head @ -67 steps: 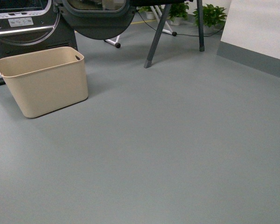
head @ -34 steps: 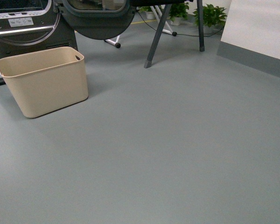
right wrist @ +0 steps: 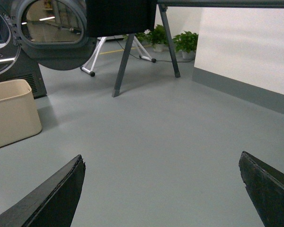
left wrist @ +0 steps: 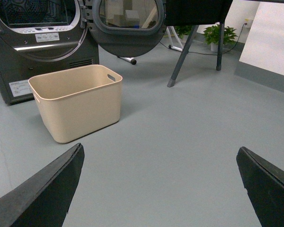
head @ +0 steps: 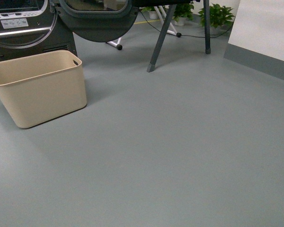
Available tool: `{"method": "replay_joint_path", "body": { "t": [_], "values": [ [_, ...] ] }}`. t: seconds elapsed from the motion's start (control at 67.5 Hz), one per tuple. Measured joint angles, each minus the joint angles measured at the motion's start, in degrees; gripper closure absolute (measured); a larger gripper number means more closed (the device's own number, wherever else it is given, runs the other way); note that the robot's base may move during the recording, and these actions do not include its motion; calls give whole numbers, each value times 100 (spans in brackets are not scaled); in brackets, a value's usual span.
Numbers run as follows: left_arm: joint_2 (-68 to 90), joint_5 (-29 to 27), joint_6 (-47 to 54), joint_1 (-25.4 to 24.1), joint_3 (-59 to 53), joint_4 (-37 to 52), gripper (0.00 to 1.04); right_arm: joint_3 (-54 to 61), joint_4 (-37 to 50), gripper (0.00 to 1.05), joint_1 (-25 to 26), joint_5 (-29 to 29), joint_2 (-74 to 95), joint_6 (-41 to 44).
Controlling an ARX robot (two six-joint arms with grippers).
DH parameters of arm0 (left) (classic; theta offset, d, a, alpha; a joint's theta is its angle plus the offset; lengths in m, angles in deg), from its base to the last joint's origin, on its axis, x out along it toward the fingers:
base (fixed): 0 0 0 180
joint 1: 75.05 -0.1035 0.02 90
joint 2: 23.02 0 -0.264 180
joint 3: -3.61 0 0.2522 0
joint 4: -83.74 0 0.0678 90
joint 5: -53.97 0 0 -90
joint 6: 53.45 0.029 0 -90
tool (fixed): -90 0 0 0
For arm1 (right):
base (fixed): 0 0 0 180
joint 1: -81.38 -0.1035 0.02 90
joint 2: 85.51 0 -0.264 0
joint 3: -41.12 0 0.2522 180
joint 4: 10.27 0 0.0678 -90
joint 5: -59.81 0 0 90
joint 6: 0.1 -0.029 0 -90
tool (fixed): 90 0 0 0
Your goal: Move hamper under clothes hanger
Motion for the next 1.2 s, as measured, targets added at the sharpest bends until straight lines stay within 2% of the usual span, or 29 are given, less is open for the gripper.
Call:
{"method": "replay_joint_path", "body": {
  "t": [1.201],
  "values": [
    [11, -4, -2, 0, 0, -7, 7, -2, -2, 8, -2, 20, 0, 0]
  ]
}}
